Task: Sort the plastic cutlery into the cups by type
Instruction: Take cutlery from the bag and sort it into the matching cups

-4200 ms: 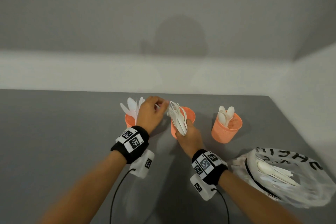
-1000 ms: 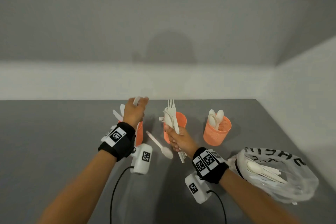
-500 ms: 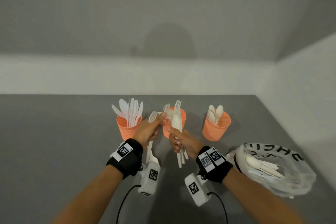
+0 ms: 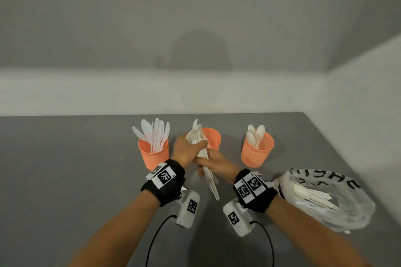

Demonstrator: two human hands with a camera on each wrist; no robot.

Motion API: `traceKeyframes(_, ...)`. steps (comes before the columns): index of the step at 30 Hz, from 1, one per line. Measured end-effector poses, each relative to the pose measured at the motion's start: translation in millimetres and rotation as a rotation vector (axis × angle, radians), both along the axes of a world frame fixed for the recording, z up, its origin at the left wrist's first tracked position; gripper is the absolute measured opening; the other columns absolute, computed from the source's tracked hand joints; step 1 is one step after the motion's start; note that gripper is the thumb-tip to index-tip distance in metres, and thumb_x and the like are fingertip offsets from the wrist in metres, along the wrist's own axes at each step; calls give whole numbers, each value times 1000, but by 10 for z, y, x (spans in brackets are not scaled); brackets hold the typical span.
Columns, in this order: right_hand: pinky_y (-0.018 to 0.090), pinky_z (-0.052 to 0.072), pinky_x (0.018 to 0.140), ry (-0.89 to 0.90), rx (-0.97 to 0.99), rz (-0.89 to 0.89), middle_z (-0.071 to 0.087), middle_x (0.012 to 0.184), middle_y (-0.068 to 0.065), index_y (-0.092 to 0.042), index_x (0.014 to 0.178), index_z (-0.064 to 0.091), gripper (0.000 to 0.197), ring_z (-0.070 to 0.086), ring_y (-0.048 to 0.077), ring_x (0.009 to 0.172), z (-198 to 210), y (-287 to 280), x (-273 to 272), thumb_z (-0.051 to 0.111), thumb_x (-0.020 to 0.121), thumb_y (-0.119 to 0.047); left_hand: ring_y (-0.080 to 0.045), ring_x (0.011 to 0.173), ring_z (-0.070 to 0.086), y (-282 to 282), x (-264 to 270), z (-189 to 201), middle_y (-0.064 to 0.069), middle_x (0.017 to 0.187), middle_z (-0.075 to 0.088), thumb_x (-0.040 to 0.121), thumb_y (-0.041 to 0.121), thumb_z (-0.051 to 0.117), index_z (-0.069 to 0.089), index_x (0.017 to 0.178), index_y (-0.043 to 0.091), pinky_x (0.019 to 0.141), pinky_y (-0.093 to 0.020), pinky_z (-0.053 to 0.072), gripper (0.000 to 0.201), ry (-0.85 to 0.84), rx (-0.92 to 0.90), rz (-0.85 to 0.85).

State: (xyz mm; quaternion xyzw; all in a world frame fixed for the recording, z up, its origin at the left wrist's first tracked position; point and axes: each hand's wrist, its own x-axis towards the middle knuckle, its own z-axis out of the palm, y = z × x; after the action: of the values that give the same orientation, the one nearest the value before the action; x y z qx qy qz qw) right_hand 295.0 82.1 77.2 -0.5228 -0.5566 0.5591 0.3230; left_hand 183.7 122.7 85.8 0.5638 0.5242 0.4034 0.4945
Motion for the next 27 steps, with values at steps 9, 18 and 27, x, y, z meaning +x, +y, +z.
traceKeyframes(9, 13, 17, 33, 293, -115, -276, 28, 37, -10, -14, 69, 42, 26, 21, 4, 28, -24, 20, 133, 37, 95, -14, -9, 44, 31, 77, -73, 14, 5, 45, 40, 88, 0, 42, 50, 64, 10, 35, -15, 23, 28, -256, -276, 49)
traceKeyframes(18, 14, 22, 30, 279, -17, -297, 38, 40, -7, -14, 73, 47, 23, 28, 3, 28, -74, 10, 193, 51, 95, -21, -5, 32, 29, 17, -142, -77, 6, 41, 31, 96, 51, 33, 49, 75, 15, 36, -15, 28, 44, -400, -479, 56)
traceKeyframes(27, 20, 46, 84, -171, 372, -185, 65, 110, 9, -7, 123, 55, 57, 61, 16, 97, -244, 10, 142, 52, 76, -39, -5, 35, 46, 96, 63, 157, 1, 52, 52, 91, 22, 54, 61, 84, 3, 34, -11, 32, 22, -115, -236, 14)
